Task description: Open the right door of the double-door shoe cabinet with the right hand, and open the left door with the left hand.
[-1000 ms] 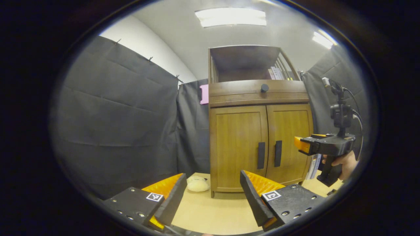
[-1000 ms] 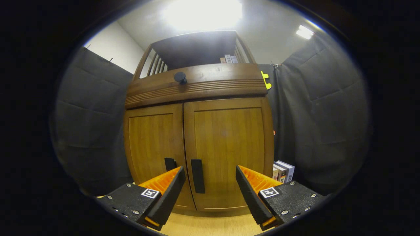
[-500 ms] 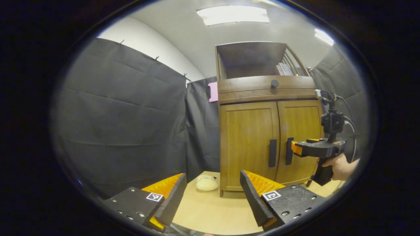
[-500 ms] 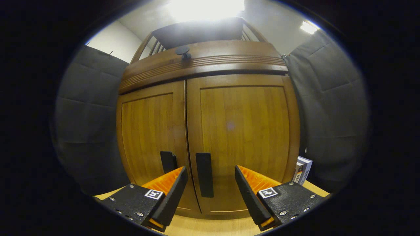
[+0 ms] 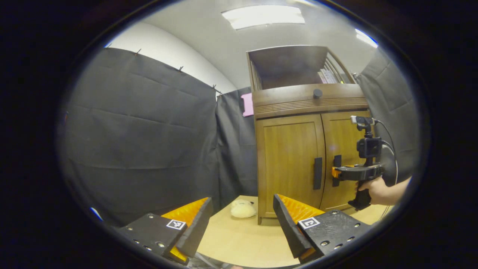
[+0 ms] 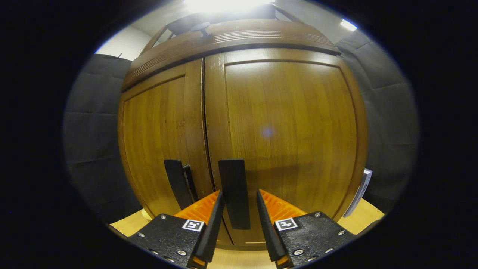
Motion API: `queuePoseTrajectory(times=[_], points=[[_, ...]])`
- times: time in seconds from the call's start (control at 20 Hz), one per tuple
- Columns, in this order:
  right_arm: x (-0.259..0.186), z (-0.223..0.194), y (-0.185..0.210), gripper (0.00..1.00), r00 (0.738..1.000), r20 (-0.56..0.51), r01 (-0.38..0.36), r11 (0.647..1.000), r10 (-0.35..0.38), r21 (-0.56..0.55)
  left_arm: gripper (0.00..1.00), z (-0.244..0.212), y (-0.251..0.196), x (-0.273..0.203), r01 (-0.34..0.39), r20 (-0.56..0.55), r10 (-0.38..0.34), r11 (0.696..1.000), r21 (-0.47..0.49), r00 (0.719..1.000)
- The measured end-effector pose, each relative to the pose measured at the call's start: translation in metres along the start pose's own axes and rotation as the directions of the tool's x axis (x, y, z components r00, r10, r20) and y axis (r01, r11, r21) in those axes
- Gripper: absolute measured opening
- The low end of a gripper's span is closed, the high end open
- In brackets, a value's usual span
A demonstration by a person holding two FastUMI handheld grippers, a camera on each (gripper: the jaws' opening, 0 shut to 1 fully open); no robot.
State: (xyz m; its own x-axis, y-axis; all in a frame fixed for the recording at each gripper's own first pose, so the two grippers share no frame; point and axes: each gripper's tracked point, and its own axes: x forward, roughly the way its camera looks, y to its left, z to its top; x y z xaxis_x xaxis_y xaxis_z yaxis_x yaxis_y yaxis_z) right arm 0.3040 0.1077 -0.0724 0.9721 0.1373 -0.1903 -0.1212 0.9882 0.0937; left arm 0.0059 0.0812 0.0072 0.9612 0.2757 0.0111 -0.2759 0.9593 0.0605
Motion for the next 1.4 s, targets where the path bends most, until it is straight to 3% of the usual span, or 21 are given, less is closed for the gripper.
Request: queuePoseTrajectory(times=[0.05, 0.1, 0.15, 0.35, 1.25, 1.3, 1.4], points=[[0.004, -0.002, 0.000, 0.52, 1.000, -0.005, -0.006, 1.000, 0.006, 0.002, 0.93, 0.000, 0.000, 0.000, 0.002, -0.003, -0.002, 1.000, 0.002, 1.000], [0.007, -0.002, 0.000, 0.51, 1.000, -0.008, -0.009, 1.000, 0.009, 0.013, 0.99, 0.000, 0.000, 0.000, 0.004, -0.003, -0.004, 1.000, 0.004, 1.000], [0.008, -0.001, 0.001, 0.37, 1.000, 0.003, -0.007, 1.000, 0.007, 0.023, 0.99, 0.000, 0.000, 0.000, 0.006, -0.002, -0.006, 1.000, 0.006, 1.000], [0.000, -0.003, 0.002, 0.26, 1.000, -0.015, -0.019, 1.000, 0.019, 0.004, 0.99, 0.001, -0.001, 0.000, 0.016, 0.008, -0.016, 1.000, -0.001, 1.000], [-0.010, 0.004, 0.001, 0.28, 1.000, 0.007, -0.029, 0.999, 0.028, 0.018, 0.99, 0.005, -0.011, -0.005, 0.121, 0.036, -0.121, 0.993, 0.004, 0.992], [-0.010, 0.004, 0.001, 0.27, 1.000, 0.009, -0.029, 0.999, 0.029, 0.017, 0.93, 0.006, -0.012, -0.006, 0.128, 0.039, -0.128, 0.992, 0.003, 0.991], [-0.009, 0.004, 0.001, 0.27, 1.000, 0.011, -0.028, 0.999, 0.028, 0.014, 0.93, 0.006, -0.013, -0.007, 0.144, 0.039, -0.144, 0.990, 0.000, 0.989]])
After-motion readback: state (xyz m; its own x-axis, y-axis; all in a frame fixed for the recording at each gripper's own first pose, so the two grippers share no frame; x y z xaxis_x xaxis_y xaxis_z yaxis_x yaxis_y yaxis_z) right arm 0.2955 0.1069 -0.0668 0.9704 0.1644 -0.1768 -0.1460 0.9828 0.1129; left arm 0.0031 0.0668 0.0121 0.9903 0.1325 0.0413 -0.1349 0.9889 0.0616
